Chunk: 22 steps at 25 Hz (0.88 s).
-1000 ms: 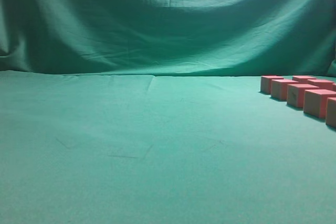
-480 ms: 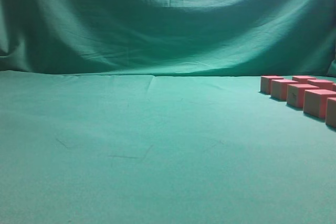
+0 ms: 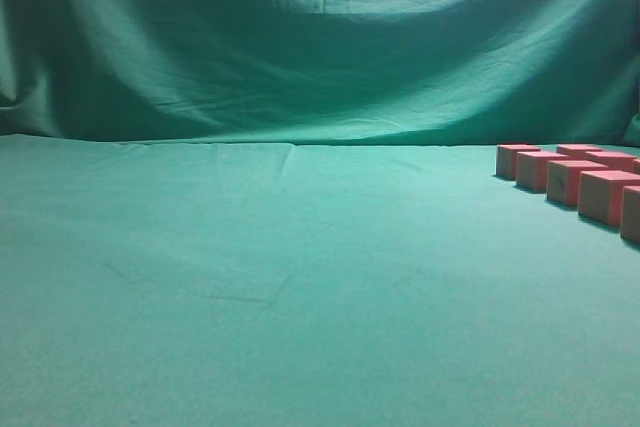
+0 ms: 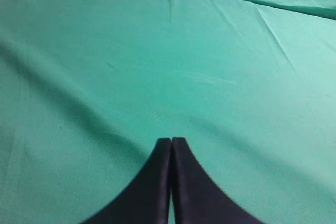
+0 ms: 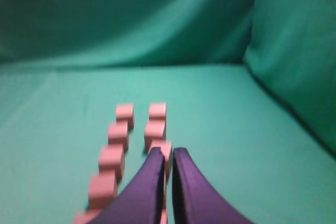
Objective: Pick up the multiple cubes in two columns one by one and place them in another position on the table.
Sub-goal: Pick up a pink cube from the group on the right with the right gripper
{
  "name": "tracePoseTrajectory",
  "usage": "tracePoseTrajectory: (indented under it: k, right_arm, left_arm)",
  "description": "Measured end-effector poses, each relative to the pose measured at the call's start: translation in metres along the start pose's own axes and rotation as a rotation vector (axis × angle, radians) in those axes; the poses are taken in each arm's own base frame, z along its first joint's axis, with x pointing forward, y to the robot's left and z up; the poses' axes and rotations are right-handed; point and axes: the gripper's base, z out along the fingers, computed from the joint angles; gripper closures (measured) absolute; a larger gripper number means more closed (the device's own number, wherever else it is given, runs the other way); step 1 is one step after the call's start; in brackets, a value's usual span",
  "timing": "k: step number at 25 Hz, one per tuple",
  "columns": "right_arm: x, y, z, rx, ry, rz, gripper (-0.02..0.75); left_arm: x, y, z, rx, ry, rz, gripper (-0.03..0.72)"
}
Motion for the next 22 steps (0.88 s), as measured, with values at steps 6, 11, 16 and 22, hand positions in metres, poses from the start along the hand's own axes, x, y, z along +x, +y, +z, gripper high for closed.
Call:
tracePoseTrajectory:
  k: [6, 11, 16, 22]
  right_arm:
    - [-0.027, -0.009, -0.004, 0.07, -0.306, 0.178, 0.689]
    - [-0.051, -0.002, -0.012, 0.011, -0.283, 0.197, 0.689]
    - [-0.089, 0.009, -0.008, -0.066, -0.079, 0.132, 0.689]
    - [-0.094, 0.015, 0.03, -0.12, 0.278, 0.156, 0.689]
  left_arm:
    - [0.0, 0.0, 0.0, 0.0, 0.0, 0.0, 0.688]
    - [0.0, 0.0, 0.0, 0.0, 0.0, 0.0, 0.688]
    - [0.0, 0.0, 0.0, 0.0, 0.0, 0.0, 0.688]
    - [0.0, 0.0, 0.0, 0.0, 0.0, 0.0, 0.688]
